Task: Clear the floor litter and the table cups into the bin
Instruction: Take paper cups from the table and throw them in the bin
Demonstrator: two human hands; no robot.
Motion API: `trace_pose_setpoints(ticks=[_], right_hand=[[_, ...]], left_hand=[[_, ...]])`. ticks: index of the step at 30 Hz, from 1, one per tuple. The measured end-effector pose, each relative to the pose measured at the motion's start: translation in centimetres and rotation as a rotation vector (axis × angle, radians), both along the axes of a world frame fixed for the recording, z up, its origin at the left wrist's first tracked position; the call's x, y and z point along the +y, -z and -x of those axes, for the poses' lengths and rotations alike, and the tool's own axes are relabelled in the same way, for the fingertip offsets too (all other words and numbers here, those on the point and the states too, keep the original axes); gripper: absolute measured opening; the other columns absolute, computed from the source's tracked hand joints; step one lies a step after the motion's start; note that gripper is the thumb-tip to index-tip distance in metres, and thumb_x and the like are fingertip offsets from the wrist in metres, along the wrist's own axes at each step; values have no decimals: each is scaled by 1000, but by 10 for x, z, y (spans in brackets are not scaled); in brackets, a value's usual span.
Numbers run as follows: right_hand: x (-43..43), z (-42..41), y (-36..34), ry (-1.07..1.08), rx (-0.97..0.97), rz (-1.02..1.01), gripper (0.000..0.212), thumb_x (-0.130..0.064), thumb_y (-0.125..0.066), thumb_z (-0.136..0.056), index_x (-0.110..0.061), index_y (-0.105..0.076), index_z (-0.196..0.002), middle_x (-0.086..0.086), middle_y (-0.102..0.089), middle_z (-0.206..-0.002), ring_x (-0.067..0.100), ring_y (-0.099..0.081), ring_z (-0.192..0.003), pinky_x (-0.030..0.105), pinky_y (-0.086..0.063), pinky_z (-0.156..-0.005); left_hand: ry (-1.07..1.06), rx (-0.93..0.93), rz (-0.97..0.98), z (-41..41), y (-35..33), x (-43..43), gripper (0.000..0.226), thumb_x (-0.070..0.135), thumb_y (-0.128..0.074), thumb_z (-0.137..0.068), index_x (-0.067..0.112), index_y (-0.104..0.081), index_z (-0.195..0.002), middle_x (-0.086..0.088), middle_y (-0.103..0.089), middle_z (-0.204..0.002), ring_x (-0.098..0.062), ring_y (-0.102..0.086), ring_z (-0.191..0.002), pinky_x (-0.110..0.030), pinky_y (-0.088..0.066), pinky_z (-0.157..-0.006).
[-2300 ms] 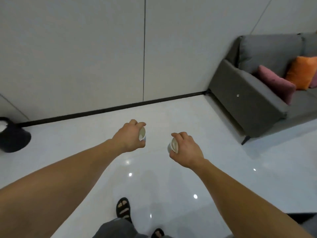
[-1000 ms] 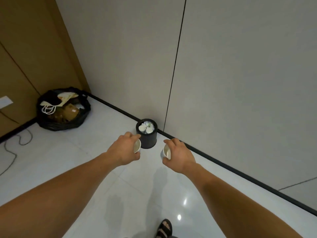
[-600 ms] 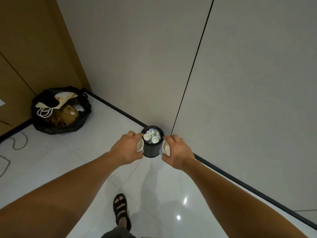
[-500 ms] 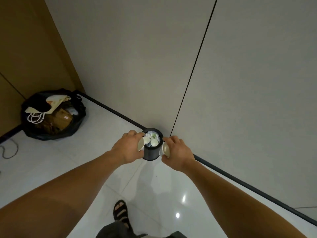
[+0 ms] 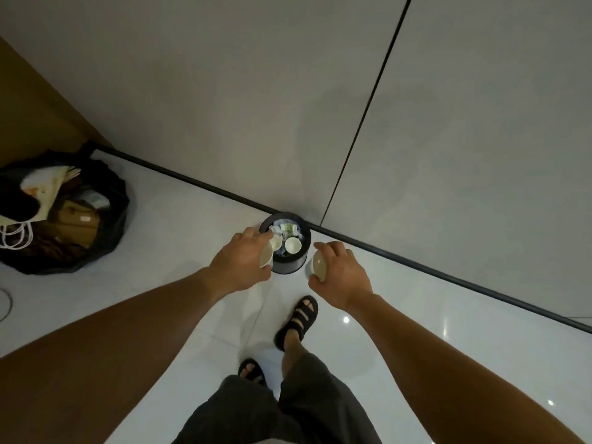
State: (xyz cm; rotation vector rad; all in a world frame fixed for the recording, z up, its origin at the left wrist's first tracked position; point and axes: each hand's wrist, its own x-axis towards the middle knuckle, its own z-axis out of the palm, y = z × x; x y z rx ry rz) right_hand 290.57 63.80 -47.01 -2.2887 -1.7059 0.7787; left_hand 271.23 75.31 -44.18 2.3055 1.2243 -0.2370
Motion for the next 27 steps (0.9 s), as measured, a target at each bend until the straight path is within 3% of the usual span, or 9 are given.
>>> trace_pose_setpoints(ticks=[7, 14, 21, 27], right_hand=[[80, -29, 111, 56, 75, 94, 71, -44, -64, -83, -27, -31, -144, 0, -40, -139, 22, -44, -119, 34, -46, -93], [141, -40, 265, 66, 50, 84, 68, -40, -64, -84, -22, -34, -143, 5, -44, -136, 25, -48, -115, 36, -50, -91], [186, -35, 411, 82, -25, 59, 70, -40, -68, -82, -18, -38, -141, 10, -47, -134, 30, -50, -116, 38, -49, -89], [193, -27, 471, 34, -110, 19, 67, -39, -72, -79, -13, -47, -135, 12, -52, -128, 32, -53, -111, 38, -48, -90]], left_hand=[[-12, 29, 37, -45, 105, 82, 71, 38, -67, -82, 23, -34, -144, -4, -40, -138, -25, -46, -118, -33, -44, -88], [9, -36, 38, -76, 268, 145, 72, 31, -73, -78, 20, -41, -141, -8, -43, -135, -29, -47, -116, -30, -40, -82], [104, -39, 64, -85, 428, 169, 74, 28, -75, -76, 16, -42, -141, -12, -43, -136, -34, -46, -119, -41, -47, -88], [164, 18, 19, -79, 494, 168, 75, 27, -75, -74, 17, -42, -141, -10, -43, -135, -34, -40, -121, -46, -47, -91]])
